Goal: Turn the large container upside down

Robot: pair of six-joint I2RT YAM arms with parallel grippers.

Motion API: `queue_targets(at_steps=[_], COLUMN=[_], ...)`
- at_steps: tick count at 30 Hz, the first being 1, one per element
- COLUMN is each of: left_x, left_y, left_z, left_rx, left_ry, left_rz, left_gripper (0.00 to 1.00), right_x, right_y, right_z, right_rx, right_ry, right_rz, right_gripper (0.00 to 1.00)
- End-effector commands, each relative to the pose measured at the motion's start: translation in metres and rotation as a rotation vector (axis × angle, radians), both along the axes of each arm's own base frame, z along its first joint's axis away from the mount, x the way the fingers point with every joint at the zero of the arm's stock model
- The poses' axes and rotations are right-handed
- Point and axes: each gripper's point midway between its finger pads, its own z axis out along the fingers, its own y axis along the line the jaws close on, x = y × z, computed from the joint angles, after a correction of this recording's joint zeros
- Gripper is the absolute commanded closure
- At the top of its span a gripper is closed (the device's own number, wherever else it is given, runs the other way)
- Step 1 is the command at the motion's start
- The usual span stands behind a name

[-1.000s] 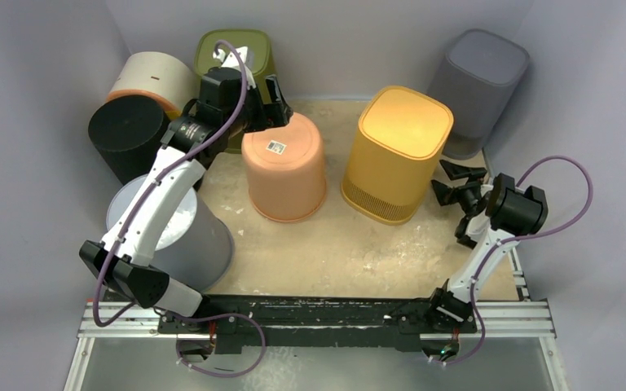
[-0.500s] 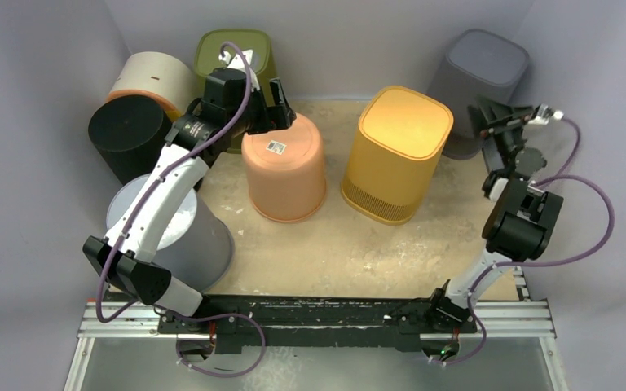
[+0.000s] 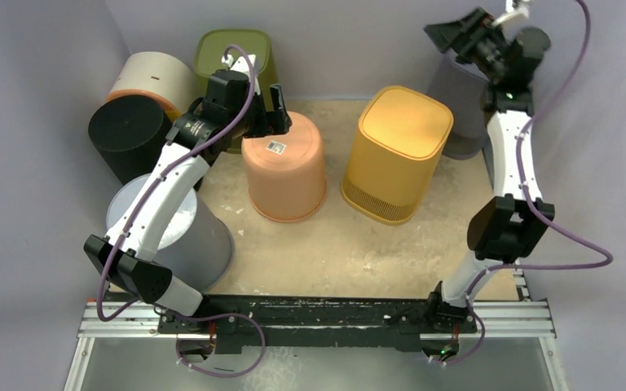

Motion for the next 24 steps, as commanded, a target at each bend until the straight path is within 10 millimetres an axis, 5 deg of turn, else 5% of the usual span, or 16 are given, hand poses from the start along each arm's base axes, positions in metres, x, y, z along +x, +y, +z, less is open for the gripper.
queue_targets(at_steps=[1, 4, 10, 18, 24], left_x=[0.003, 0.002, 0.003, 0.005, 0.005], left_y=[0.004, 0.003, 0.008, 0.008, 0.008], left_z=[0.024, 0.020, 0.014, 0.008, 0.006], left_rx=[0.010, 0.014, 0.044, 0.060, 0.055], left_ry=[-0.072, -0.064, -0.060, -0.052, -0.054], left_rz=[-0.005, -0.010, 0.002, -0.002, 0.000], left_gripper=[0.11, 0.11, 0.11, 0.11, 0.11], right_x=[0.002, -0.005, -0.039, -0.069, -0.075], right_y=[0.041, 0.069, 0.085, 0.089, 0.067], right_z=[-0.031, -0.043, -0.056, -0.064, -0.077], right_rx=[-0.368, -0.490, -0.662, -0.676, -0.650], right_ry=[0.153, 0.204, 0.253, 0.267, 0.320], right_rz=[-0.111, -0.125, -0.239, -0.202, -0.326], right_gripper=[0.00, 0.00, 0.00, 0.00, 0.00])
